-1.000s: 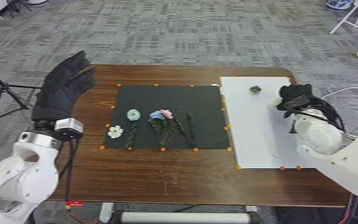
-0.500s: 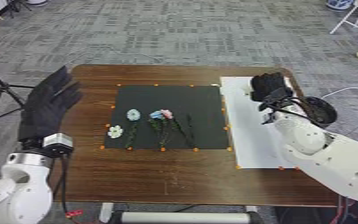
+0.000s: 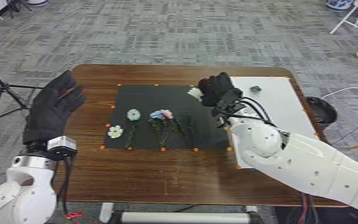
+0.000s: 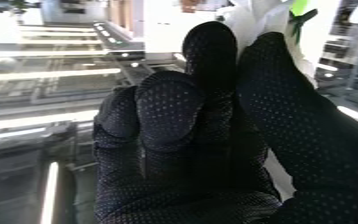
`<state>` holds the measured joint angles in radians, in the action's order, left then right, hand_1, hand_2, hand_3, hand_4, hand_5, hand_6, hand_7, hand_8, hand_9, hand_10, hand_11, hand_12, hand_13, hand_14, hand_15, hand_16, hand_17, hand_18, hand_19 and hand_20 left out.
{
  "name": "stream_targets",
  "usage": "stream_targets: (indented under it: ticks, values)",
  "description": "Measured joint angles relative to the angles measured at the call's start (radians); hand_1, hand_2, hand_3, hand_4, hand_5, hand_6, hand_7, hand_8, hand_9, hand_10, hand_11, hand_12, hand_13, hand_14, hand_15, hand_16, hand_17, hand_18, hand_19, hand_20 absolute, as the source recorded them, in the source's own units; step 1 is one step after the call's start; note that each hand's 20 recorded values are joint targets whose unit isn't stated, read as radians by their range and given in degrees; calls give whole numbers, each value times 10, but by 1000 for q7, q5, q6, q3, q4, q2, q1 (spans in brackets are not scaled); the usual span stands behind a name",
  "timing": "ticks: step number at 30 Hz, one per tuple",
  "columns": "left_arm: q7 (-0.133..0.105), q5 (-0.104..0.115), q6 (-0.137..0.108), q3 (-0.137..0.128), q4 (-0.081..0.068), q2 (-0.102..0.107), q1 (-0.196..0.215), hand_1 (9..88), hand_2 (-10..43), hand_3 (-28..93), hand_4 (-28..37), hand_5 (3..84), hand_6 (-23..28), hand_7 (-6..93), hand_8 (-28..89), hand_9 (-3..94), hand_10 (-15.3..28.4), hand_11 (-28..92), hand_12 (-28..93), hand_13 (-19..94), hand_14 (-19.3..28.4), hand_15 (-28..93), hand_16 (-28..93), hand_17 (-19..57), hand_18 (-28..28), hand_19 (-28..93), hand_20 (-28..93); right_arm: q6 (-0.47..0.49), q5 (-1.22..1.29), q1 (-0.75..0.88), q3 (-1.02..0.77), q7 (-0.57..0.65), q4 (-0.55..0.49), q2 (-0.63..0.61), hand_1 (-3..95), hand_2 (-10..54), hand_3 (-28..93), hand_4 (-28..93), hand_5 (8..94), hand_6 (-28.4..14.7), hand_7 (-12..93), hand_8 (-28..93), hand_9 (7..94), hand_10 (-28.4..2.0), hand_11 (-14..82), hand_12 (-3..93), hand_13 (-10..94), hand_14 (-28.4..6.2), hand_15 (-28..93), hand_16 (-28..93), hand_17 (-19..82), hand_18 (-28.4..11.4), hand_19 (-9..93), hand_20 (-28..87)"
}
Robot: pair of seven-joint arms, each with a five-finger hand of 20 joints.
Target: Arrange flowers
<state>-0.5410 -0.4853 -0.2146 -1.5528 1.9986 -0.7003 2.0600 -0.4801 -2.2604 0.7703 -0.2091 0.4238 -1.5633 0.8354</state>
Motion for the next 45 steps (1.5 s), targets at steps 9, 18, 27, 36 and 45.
stream_targets:
  ticks: [9,18,27,36,45]
  values:
    - [1,-3,1,0,4,0,1,288,-57,684,-248,298,33,188,-103,216,123,208,181,183,159,253,33,-70,179,378,104,1,-27,-53,98,21,61,84,474,-95,821,-283,714,25,484,-26,826,-66,277,474,715,-54,712,289,323,-189,832,493]
    - [2,-3,3,7,4,1,-3,288,-55,686,-257,301,34,191,-108,220,126,209,180,190,161,253,34,-68,181,377,107,4,-44,-88,136,10,168,177,477,-95,818,-283,712,24,490,-38,823,-67,270,480,707,-54,717,289,318,-184,831,494]
    - [3,-3,4,10,3,1,-5,291,-52,681,-258,303,36,188,-106,222,128,211,179,191,163,260,31,-67,184,383,107,15,-65,-166,272,19,159,174,479,-95,813,-283,707,24,496,-47,818,-65,263,486,698,-52,719,289,313,-184,828,497]
    - [3,-3,4,10,3,1,-5,290,-53,681,-254,301,35,188,-104,219,123,214,178,189,161,259,26,-67,182,383,103,27,-78,-181,285,18,186,160,479,-95,814,-283,706,23,496,-49,818,-65,261,487,696,-52,719,289,310,-184,824,499]
    - [4,-3,4,13,3,1,-5,290,-53,681,-252,299,36,187,-103,218,124,217,178,188,160,262,24,-68,182,384,103,44,-78,-181,258,-11,241,151,478,-95,816,-283,706,24,495,-50,817,-65,259,489,694,-52,718,293,309,-184,822,502]
